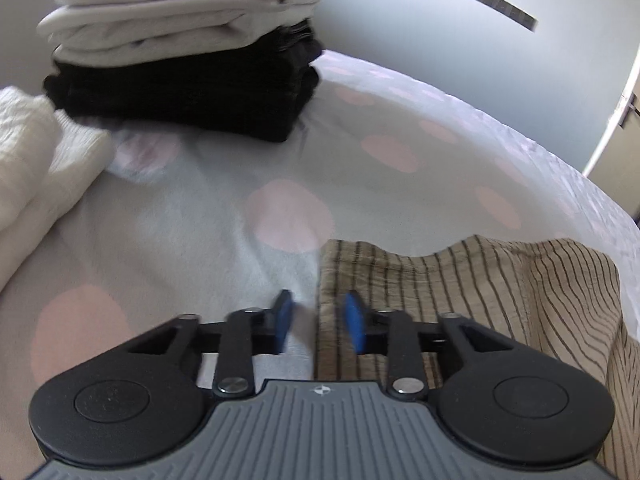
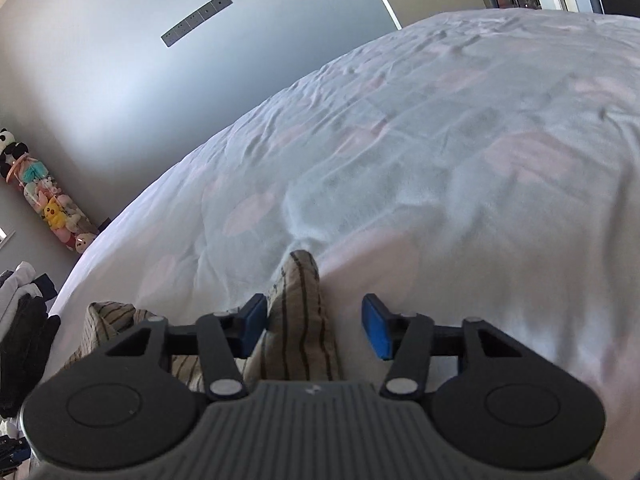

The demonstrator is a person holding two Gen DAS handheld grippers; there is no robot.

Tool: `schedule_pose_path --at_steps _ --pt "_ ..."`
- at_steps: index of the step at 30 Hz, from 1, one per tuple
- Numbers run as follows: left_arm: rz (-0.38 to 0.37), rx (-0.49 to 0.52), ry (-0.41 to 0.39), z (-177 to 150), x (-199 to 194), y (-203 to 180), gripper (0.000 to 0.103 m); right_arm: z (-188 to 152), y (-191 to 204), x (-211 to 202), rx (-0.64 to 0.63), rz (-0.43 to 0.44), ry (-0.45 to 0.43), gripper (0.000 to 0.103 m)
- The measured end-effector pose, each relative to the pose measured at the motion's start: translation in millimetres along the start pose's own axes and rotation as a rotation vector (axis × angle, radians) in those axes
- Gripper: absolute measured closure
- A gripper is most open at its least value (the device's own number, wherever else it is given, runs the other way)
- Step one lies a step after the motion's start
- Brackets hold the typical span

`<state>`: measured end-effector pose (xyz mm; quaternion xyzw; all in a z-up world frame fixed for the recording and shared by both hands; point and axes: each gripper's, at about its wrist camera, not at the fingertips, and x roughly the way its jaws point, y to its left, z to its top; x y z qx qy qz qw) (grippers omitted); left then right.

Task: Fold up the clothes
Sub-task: 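Smooth the garment flat with both grippers, pinching its edge near the hem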

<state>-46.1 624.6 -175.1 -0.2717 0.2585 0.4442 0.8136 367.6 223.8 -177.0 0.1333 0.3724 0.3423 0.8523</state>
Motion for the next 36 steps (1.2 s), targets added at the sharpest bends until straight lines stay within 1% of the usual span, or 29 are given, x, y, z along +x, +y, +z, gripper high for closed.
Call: schedule_pose_path --at_steps 1,2,3,6,8,14,18,19,20,22,23,24,25,26,27,28,29,30,32,34,36 --pt "0.0 0.016 -0.012 -1.2 -0.7 -2.1 0.099 -1.4 2.6 1.2 -0.025 -0.003 0.002 0.088" --pt "-0.001 0.032 -0.024 -2.4 -1.4 -4.2 0.103 -1.8 4.6 1.8 -0.043 -0.002 0.001 0.095" --pt "0.005 0.04 -0.042 -3.1 -3.3 -5.0 0.103 -1.4 5.5 0.2 -0.051 -0.002 -0.007 0.097" --pt "0.047 0.02 -0.084 -0.7 -12.3 1.7 0.103 1.2 4.9 -8.3 -0.058 -0.012 -0.047 0.099" --pt "0.087 -0.002 -0.097 2.3 -18.0 9.6 0.103 3.1 -0.4 -11.1 -0.045 -0.032 -0.055 0.1" --pt "0.254 -0.058 -0.097 8.9 -29.7 36.3 0.103 8.8 -16.5 -19.3 -0.005 -0.089 -0.079 0.103" --pt "0.396 -0.05 -0.083 11.7 -31.3 46.0 0.103 12.6 -27.2 -24.8 0.022 -0.127 -0.096 0.103" --pt "0.412 -0.056 -0.076 12.2 -30.8 48.7 0.103 13.5 -29.9 -26.2 0.029 -0.137 -0.1 0.102" --pt "0.417 -0.066 -0.067 12.4 -30.4 52.0 0.103 14.5 -32.6 -27.5 0.036 -0.147 -0.104 0.102" --pt "0.419 -0.076 -0.056 10.8 -30.5 55.7 0.102 16.4 -38.0 -30.3 0.049 -0.166 -0.112 0.097" --pt "0.418 -0.079 -0.051 9.8 -30.7 57.2 0.102 15.4 -38.3 -32.8 0.055 -0.167 -0.108 0.097" --pt "0.409 -0.08 -0.047 8.3 -31.7 58.0 0.101 12.3 -36.1 -36.4 0.059 -0.159 -0.095 0.097" --pt "0.386 -0.089 -0.048 6.4 -35.1 58.5 0.099 9.2 -33.9 -40.1 0.064 -0.151 -0.081 0.092" --pt "0.36 -0.107 -0.051 4.1 -39.8 59.0 0.091 6.1 -31.7 -43.8 0.069 -0.144 -0.068 0.088" --pt "0.344 -0.128 -0.05 2.6 -44.9 59.4 0.084 3.0 -29.5 -47.4 0.074 -0.136 -0.055 0.076" --pt "0.336 -0.153 -0.046 1.7 -50.4 59.6 0.068 -0.1 -27.3 -51.1 0.078 -0.128 -0.042 0.065" --pt "0.328 -0.178 -0.043 0.7 -55.8 59.8 0.056 -3.2 -25.1 -54.8 0.083 -0.12 -0.029 0.064" --pt "0.323 -0.203 -0.035 -0.2 -62.0 59.0 0.053 -6.3 -22.8 -58.4 0.088 -0.113 -0.015 0.064" --pt "0.302 -0.242 -0.014 -2.4 -76.0 54.0 0.052 -12.5 -18.4 -65.8 0.097 -0.097 0.011 0.063" --pt "0.251 -0.267 0.015 -8.0 -92.9 45.6 0.052 -18.7 -14.0 -73.1 0.106 -0.082 0.037 0.062" --pt "0.205 -0.281 0.04 -17.5 -111.7 36.2 0.047 -24.8 -9.6 -80.5 0.116 -0.066 0.064 0.057"
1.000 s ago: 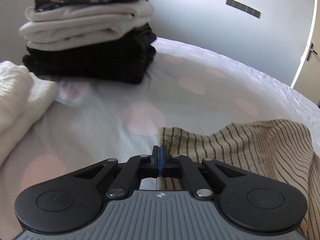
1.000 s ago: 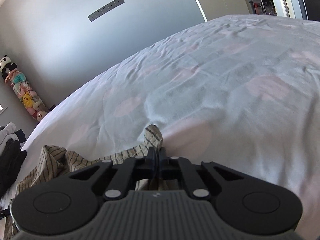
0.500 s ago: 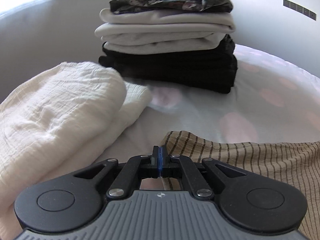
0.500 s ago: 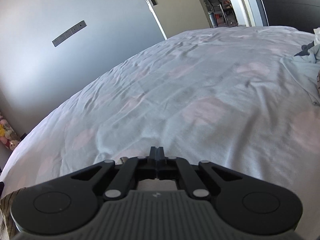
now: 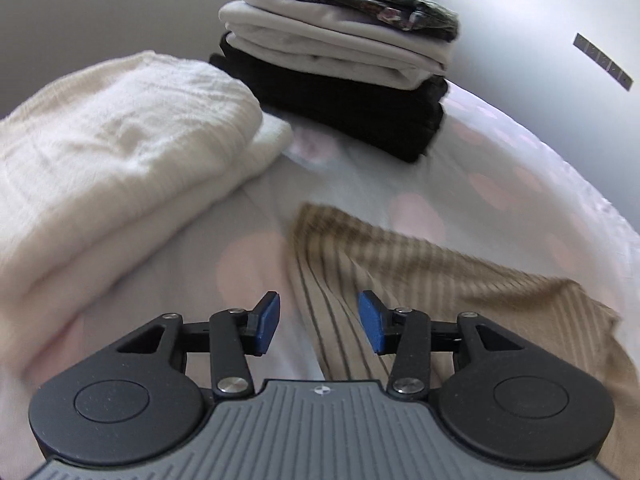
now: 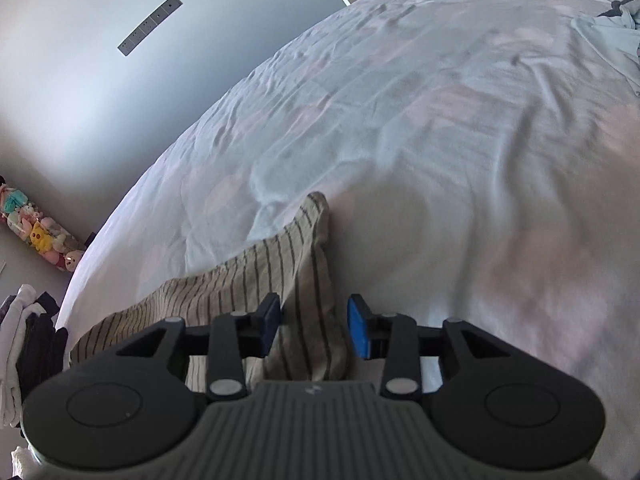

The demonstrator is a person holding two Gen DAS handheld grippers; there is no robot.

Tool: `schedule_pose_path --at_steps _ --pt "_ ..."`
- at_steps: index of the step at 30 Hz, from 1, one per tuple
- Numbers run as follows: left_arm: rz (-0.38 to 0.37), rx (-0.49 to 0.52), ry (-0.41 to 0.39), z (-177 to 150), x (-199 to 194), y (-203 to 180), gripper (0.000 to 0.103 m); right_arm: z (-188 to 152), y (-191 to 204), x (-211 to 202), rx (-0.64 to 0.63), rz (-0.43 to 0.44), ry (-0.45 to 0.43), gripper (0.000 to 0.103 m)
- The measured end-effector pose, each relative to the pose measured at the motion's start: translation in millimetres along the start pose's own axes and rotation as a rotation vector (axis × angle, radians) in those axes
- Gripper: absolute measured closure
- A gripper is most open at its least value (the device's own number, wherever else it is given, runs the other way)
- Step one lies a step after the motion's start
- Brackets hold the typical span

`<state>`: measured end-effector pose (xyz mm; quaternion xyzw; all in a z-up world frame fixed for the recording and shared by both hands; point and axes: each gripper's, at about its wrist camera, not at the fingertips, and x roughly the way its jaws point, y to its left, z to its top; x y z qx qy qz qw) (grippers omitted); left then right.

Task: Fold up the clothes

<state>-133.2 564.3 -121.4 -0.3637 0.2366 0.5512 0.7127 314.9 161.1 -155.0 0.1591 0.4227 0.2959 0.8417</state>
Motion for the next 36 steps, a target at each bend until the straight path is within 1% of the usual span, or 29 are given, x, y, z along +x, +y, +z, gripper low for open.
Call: schedule_pose_path --at_steps 2,3,4,6,10,11,13,16,18,22,23,24,26,27,28,29,31,33,36 --pt "-0.034 -0.001 0.027 -13.9 -19.5 -0.7 0.041 -7.1 3.2 -7.2 0.008 0.014 0.027 0.05" --pt "-0.048 -0.004 0.044 -22.1 -28.3 -0.3 0.04 -10.6 4.7 -10.8 0.012 0.021 0.041 0.046" --pt "-0.06 -0.008 0.063 -31.3 -36.2 0.7 0.039 -14.7 5.0 -16.8 0.009 0.023 0.051 0.044" --pt "-0.089 -0.018 0.11 -50.3 -50.7 2.6 0.037 -25.4 -0.1 -37.4 0.007 0.005 0.063 0.042" --pt "-0.183 -0.042 0.234 -88.9 -69.8 4.1 0.037 -48.4 -14.1 -77.4 0.06 -0.03 0.099 0.042" --pt "-0.206 -0.036 0.255 -95.6 -73.1 2.0 0.037 -54.4 -17.4 -86.6 0.081 -0.03 0.112 0.042" --pt "-0.246 -0.012 0.293 -106.2 -78.9 -3.6 0.037 -66.4 -23.1 -103.6 0.119 -0.028 0.14 0.038" --pt "-0.26 0.011 0.335 -116.7 -75.6 -8.7 0.035 -84.0 -27.0 -121.6 0.163 -0.015 0.187 0.037" --pt "-0.265 0.024 0.362 -123.0 -71.9 -11.6 0.035 -92.2 -25.9 -126.0 0.172 -0.017 0.226 0.037" --pt "-0.273 0.052 0.415 -135.7 -64.6 -17.5 0.053 -106.4 -20.9 -129.3 0.175 -0.027 0.31 0.038" --pt "-0.277 0.057 0.419 -137.4 -63.5 -18.4 0.063 -109.9 -19.7 -130.1 0.175 -0.029 0.331 0.039" --pt "-0.283 0.061 0.414 -137.9 -63.0 -18.6 0.068 -113.5 -18.4 -130.9 0.176 -0.032 0.352 0.04" --pt "-0.297 0.071 0.407 -139.2 -62.2 -19.6 0.088 -117.7 -15.7 -124.8 0.16 -0.032 0.402 0.048" --pt "-0.3 0.082 0.403 -139.7 -64.0 -20.3 0.093 -119.3 -14.3 -120.4 0.149 -0.032 0.428 0.06" --pt "-0.299 0.095 0.396 -139.6 -67.2 -20.7 0.097 -120.3 -13.1 -118.2 0.139 -0.024 0.437 0.077" --pt "-0.298 0.108 0.39 -139.6 -70.5 -21.1 0.099 -120.7 -12.0 -118.3 0.13 -0.008 0.428 0.085" --pt "-0.3 0.127 0.375 -138.9 -79.2 -20.7 0.099 -120.2 -9.5 -124.0 0.106 0.016 0.391 0.09" --pt "-0.299 0.129 0.368 -137.5 -94.0 -15.1 0.1 -119.2 -8.0 -134.6 0.09 0.047 0.351 0.091" --pt "-0.288 0.128 0.385 -141.2 -109.3 -5.8 0.1 -118.3 -10.9 -145.5 0.103 0.068 0.317 0.092"
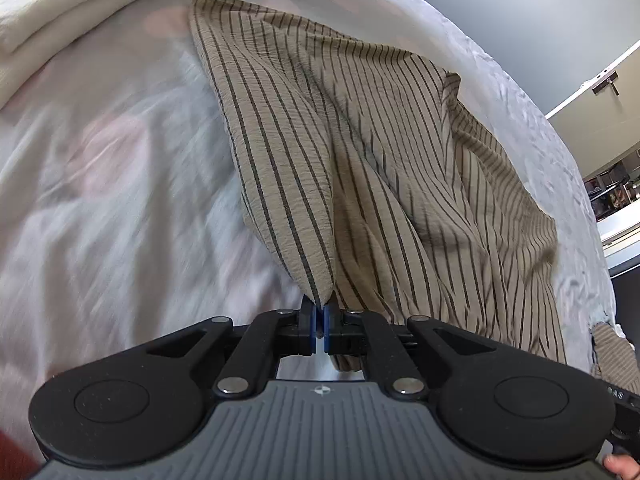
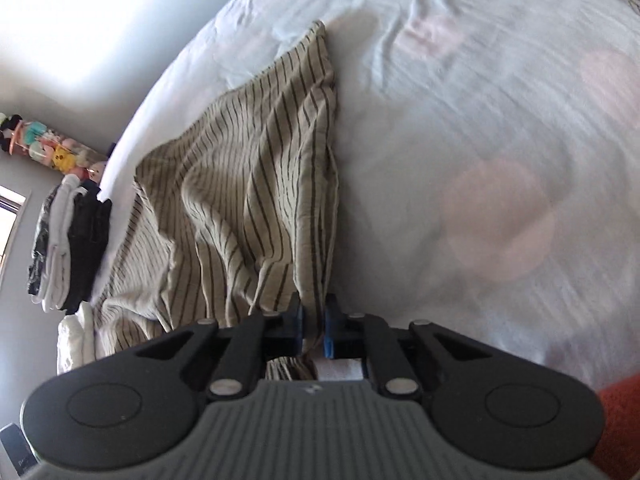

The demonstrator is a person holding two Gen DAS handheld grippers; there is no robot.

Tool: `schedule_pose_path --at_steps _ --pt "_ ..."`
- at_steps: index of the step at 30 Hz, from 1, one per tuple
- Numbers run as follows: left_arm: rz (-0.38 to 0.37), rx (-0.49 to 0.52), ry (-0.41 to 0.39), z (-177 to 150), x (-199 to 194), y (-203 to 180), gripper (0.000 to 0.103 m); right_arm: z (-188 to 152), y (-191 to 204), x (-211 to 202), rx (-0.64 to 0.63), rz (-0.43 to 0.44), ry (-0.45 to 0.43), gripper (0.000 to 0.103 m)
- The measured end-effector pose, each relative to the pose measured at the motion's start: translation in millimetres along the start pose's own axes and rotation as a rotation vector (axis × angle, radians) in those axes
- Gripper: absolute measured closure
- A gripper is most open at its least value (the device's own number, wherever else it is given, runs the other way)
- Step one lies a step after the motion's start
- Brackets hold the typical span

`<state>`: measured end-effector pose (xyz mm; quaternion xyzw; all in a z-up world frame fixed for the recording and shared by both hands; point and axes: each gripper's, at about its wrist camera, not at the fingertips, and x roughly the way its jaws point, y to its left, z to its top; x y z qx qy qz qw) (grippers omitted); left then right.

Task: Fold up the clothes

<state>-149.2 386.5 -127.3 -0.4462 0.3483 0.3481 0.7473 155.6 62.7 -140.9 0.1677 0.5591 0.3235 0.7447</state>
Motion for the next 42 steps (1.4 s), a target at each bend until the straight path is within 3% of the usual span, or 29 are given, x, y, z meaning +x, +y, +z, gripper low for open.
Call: schedule_pose_path --at_steps 4,9,12,15,20,22,31,42 --pt "0.025 0.004 0.018 -4.5 -0.1 1.4 0.1 -1.7 0.1 -6.4 0.011 0.0 -0.017 0.094" --pt "0.065 0.006 0.037 -3.6 8.2 1.7 0.099 -2.4 13.2 1.7 -0.072 -0.091 -0.006 0.095" --pt "0.089 0.007 0.048 -3.0 13.3 1.8 0.097 -1.8 13.0 4.5 -0.09 -0.103 -0.002 0.095" --pt "0.105 0.006 0.041 -2.4 14.8 2.1 0.086 -2.1 12.9 3.0 -0.106 -0.085 -0.01 0.095" --pt "0.07 -0.011 -0.107 -0.9 -8.5 4.1 0.057 -2.2 15.5 2.6 -0.128 -0.061 -0.026 0.094" --pt "0.061 -0.02 -0.164 0.8 -15.7 4.5 0.053 -2.8 19.9 3.7 -0.144 -0.062 -0.034 0.094" --pt "0.061 -0.05 -0.206 13.5 -9.5 12.0 0.067 -6.2 58.4 1.5 -0.297 -0.067 -0.085 0.095" --pt "0.026 -0.12 -0.189 30.5 1.5 31.7 0.073 -31.3 149.5 19.7 -0.561 0.042 -0.041 0.096"
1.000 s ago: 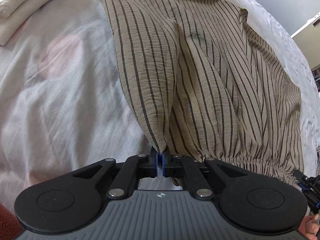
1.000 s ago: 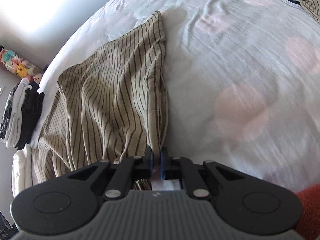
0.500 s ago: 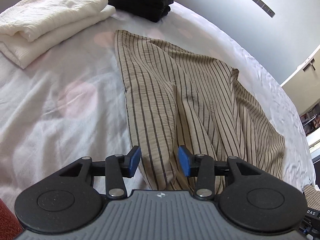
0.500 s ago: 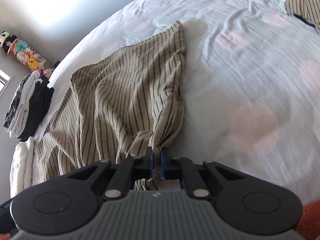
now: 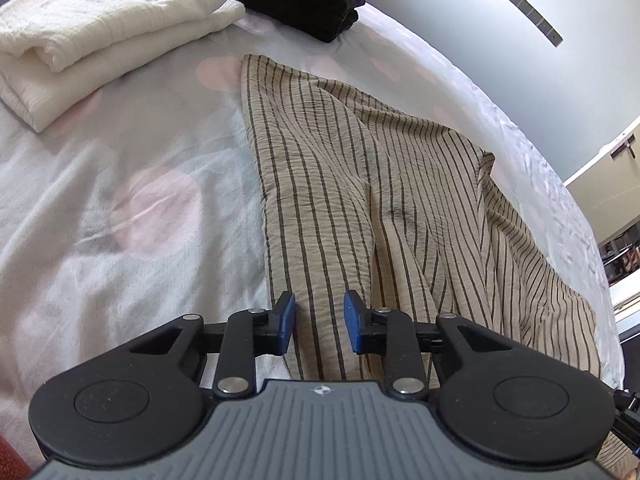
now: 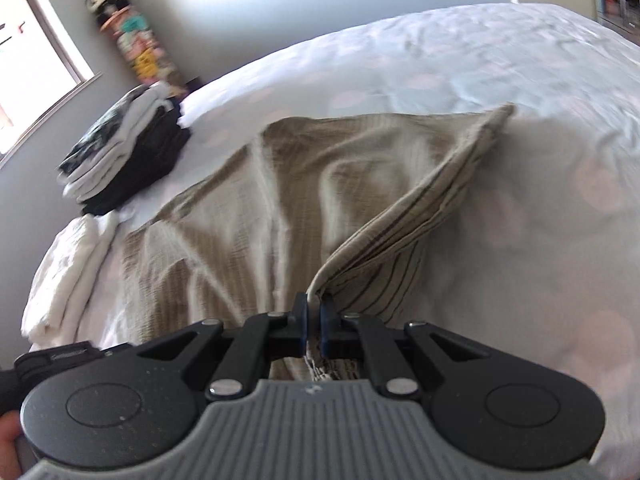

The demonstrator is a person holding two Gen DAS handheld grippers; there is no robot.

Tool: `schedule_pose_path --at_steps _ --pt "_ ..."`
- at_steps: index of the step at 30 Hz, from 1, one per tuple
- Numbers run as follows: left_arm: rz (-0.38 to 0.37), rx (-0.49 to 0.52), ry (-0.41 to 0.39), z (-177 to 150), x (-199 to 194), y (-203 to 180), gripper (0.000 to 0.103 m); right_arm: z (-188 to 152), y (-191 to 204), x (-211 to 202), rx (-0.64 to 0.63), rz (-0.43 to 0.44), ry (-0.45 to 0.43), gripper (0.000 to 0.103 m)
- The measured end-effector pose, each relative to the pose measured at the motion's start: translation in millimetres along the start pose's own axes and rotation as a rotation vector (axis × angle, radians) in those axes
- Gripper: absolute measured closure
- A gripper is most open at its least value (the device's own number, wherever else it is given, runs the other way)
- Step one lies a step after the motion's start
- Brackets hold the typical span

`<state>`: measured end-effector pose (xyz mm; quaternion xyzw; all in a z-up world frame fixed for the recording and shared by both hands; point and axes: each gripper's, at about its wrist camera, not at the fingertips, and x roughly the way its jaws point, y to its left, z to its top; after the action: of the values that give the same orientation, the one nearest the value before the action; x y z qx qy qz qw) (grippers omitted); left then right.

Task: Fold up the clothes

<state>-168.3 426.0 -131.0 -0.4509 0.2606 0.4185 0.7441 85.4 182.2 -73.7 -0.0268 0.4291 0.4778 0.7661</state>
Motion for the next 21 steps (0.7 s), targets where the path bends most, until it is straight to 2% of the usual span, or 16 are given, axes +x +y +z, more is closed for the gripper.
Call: schedule_pose_path --at_steps 10,15,21 --pt "-0.041 -0.059 0.016 7.5 3.7 10.3 0.075 -6.4 84.1 28.5 -0.207 0.182 0.143 0.097" --pt "-0.053 -0.054 0.017 7.7 2.5 9.6 0.075 -24.5 115.0 50.1 -0.241 0.24 0.226 0.098" --pt "-0.037 -0.075 0.017 9.4 0.7 13.9 0.075 -54.1 140.7 79.9 -0.275 0.262 0.341 0.098"
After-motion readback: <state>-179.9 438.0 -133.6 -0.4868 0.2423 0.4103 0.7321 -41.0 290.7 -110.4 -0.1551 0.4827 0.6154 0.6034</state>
